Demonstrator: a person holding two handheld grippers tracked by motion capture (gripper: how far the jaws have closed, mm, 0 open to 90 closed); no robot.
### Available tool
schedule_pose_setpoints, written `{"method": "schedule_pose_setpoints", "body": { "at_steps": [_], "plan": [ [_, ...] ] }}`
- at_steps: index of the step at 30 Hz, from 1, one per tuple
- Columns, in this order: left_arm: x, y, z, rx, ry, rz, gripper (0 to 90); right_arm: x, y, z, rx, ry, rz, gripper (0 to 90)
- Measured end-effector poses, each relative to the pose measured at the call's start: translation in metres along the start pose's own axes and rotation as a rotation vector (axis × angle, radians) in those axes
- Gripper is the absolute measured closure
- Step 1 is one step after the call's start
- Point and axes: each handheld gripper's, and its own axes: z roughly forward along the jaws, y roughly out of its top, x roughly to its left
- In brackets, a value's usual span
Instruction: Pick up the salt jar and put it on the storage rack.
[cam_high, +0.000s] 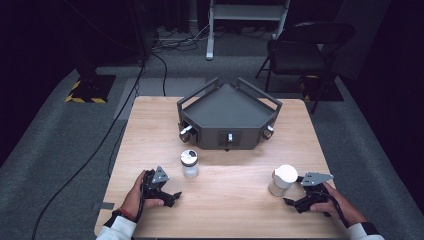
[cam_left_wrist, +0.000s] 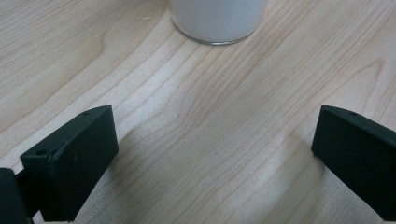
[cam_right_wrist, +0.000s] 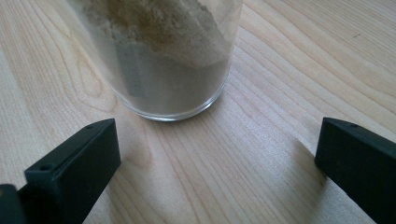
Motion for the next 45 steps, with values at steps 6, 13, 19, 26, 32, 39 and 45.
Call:
{"method": "schedule_pose_setpoints", "body": {
  "at_steps": [6, 13, 19, 26, 32, 39, 45],
  "plan": [
    [0.0, -0.0001, -0.0002, 0.0, 0.001, 0.0, 0.1, 0.0001, -0.0001, 0.0, 0.0, -0.001, 0.001, 0.0],
    [-0.0001, -0.0011, -0.001, 0.0, 0.005, -0.005, 0.0, 0.0002, -0.0001, 0.0, 0.0, -0.001, 0.001, 0.0],
    [-0.0004, -0.0011, -0.0011, 0.0, 0.006, -0.006, 0.1, 0.001, -0.0009, -0.0007, -0.001, -0.004, 0.003, 0.0],
    [-0.0001, -0.0009, -0.001, 0.0, 0.006, -0.006, 0.1, 0.0013, -0.0009, -0.0007, -0.001, -0.005, 0.005, 0.0],
    [-0.0004, -0.0007, -0.0013, 0.002, 0.009, -0.012, 0.0, 0.0013, -0.0009, -0.0008, -0.001, -0.005, 0.005, 0.0],
    [-0.0008, -0.0005, -0.0026, 0.004, 0.02, -0.025, 1.8, 0.0014, -0.0009, -0.0008, -0.001, -0.005, 0.005, 0.0],
    [-0.001, -0.0027, -0.0071, -0.033, 0.021, -0.037, 1.5, 0.0015, -0.001, -0.001, 0.0, -0.005, 0.006, 0.0]
  ]
}}
